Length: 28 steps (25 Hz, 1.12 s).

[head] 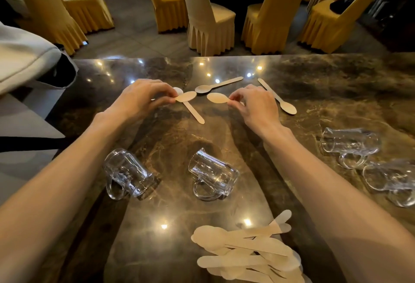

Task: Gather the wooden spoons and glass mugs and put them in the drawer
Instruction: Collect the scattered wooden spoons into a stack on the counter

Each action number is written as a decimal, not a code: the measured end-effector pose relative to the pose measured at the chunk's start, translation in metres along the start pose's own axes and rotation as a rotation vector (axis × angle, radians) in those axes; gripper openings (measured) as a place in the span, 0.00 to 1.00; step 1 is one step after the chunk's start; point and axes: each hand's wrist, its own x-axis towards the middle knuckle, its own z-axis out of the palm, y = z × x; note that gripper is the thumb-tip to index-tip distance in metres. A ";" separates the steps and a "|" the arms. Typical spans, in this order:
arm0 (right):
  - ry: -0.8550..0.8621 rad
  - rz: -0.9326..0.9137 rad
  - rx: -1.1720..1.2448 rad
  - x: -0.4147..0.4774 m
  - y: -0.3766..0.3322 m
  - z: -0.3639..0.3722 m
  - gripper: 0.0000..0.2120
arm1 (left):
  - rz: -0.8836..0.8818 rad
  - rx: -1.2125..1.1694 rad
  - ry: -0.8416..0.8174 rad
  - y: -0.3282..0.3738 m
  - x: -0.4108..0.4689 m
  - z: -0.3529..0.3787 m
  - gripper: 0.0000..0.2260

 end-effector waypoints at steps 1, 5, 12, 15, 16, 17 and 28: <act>0.007 -0.002 0.009 -0.001 0.000 -0.005 0.10 | 0.015 -0.003 0.013 0.005 -0.001 -0.003 0.10; 0.022 -0.033 0.033 -0.006 -0.004 -0.029 0.10 | 0.062 -0.018 0.054 0.033 -0.005 -0.022 0.16; 0.034 -0.090 0.057 -0.049 -0.008 -0.079 0.10 | 0.177 -0.017 0.110 0.100 -0.043 -0.047 0.15; 0.009 -0.074 0.088 -0.071 -0.007 -0.096 0.11 | 0.225 -0.019 0.100 0.126 -0.061 -0.052 0.14; -0.001 -0.068 0.095 -0.080 -0.007 -0.101 0.11 | 0.236 -0.018 0.086 0.136 -0.068 -0.052 0.14; -0.008 -0.063 0.104 -0.089 -0.007 -0.105 0.11 | 0.247 -0.021 0.074 0.145 -0.074 -0.051 0.14; -0.121 -0.004 0.141 -0.183 0.001 -0.109 0.09 | 0.288 -0.058 -0.059 0.210 -0.144 0.006 0.12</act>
